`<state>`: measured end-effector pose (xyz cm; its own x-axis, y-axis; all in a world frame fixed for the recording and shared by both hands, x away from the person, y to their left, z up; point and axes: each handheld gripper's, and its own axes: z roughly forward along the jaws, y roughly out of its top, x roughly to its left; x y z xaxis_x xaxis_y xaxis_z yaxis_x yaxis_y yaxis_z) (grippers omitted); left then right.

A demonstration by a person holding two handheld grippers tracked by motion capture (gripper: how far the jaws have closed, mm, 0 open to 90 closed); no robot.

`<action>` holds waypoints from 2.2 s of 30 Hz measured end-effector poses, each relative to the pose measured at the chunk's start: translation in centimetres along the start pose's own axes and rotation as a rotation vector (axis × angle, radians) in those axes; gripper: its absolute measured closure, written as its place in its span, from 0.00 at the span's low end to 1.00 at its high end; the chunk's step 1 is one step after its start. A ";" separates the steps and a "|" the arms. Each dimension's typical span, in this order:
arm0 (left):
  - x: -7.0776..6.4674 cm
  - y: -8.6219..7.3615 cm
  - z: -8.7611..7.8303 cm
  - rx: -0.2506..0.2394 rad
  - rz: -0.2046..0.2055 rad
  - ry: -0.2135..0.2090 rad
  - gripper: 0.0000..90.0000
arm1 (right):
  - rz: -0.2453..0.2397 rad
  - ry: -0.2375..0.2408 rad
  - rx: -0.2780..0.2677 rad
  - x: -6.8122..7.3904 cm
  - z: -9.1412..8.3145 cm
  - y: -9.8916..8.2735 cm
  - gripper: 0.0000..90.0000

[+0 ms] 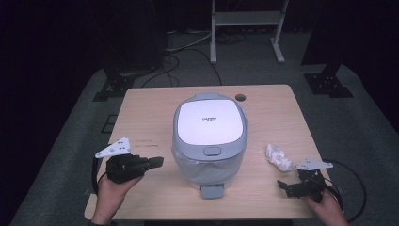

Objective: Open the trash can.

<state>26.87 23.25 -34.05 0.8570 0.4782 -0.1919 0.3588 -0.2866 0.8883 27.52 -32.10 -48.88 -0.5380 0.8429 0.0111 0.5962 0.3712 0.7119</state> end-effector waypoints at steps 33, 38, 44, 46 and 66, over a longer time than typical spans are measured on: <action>-5.5 7.8 2.0 -0.066 0.144 -0.114 1.00 | 0.001 0.000 0.000 0.0 0.0 0.0 0.00; -6.0 8.5 3.4 -0.066 0.155 -0.127 1.00 | 0.000 0.000 0.000 0.0 0.0 0.0 0.00; -6.4 9.0 4.3 -0.057 0.169 -0.129 1.00 | 0.000 0.000 0.000 0.0 0.0 0.0 0.00; -6.5 9.2 4.9 -0.053 0.171 -0.134 1.00 | 0.000 0.000 0.000 0.0 0.0 0.0 0.00; -7.0 9.4 6.6 -0.028 0.152 -0.138 1.00 | 0.000 0.000 0.000 0.0 0.0 0.0 0.00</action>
<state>26.71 11.72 -27.12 0.9436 0.3128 -0.1086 0.2129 -0.3221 0.9224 27.52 -32.09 -48.89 -0.5380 0.8429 0.0117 0.5962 0.3707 0.7121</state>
